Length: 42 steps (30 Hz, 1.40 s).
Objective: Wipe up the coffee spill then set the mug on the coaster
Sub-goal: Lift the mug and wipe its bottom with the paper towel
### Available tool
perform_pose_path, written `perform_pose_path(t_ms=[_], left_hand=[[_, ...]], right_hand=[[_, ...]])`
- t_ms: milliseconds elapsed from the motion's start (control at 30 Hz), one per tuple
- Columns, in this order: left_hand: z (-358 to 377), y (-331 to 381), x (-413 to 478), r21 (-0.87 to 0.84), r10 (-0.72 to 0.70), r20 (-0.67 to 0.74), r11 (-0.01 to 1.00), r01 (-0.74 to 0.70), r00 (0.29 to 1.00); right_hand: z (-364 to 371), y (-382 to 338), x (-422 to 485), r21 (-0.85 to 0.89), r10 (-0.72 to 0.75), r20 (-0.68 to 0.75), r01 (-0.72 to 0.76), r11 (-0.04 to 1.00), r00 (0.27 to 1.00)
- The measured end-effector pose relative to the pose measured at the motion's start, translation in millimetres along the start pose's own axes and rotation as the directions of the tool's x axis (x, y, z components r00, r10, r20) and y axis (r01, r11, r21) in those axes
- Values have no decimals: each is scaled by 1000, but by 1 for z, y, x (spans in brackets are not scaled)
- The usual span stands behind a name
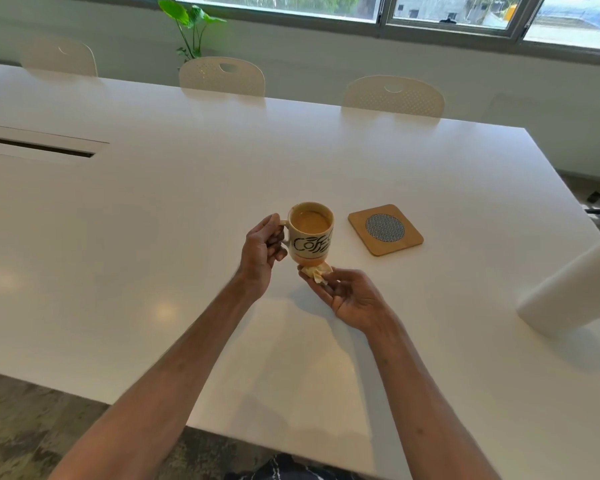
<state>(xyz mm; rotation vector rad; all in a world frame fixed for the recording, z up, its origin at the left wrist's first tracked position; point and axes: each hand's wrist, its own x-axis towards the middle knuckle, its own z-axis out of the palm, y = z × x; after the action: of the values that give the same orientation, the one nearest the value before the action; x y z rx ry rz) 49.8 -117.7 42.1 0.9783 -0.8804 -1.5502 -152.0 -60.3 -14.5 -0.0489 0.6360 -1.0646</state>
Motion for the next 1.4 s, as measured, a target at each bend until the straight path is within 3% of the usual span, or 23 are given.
perform_pose_path(t_ms=[100, 233, 400, 500, 700, 1200, 1400], left_hand=[[2, 1, -1, -6, 4, 13, 1000, -4, 1000], [2, 1, -1, -15, 9, 28, 1000, -9, 1000], [3, 1, -1, -15, 11, 50, 1000, -10, 999], [4, 2, -1, -3, 15, 51, 1000, -15, 999], [3, 2, -2, 35, 16, 39, 999, -17, 999], [11, -6, 0, -3, 9, 26, 1000, -9, 1000], [18, -9, 3, -10, 15, 5, 1000, -15, 1000]], right_hand=[[-3, -10, 1, -61, -60, -72, 56, 997, 996], [-1, -25, 10, -325, -223, -94, 182, 928, 970], [11, -33, 23, -402, -117, -24, 97, 910, 993], [16, -29, 27, -367, -38, 68, 60, 928, 997], [7, -30, 29, -259, -22, 156, 62, 964, 988], [-10, -36, 12, -127, -112, 71, 120, 985, 991], [-5, -34, -2, -184, -157, 18, 158, 970, 987]])
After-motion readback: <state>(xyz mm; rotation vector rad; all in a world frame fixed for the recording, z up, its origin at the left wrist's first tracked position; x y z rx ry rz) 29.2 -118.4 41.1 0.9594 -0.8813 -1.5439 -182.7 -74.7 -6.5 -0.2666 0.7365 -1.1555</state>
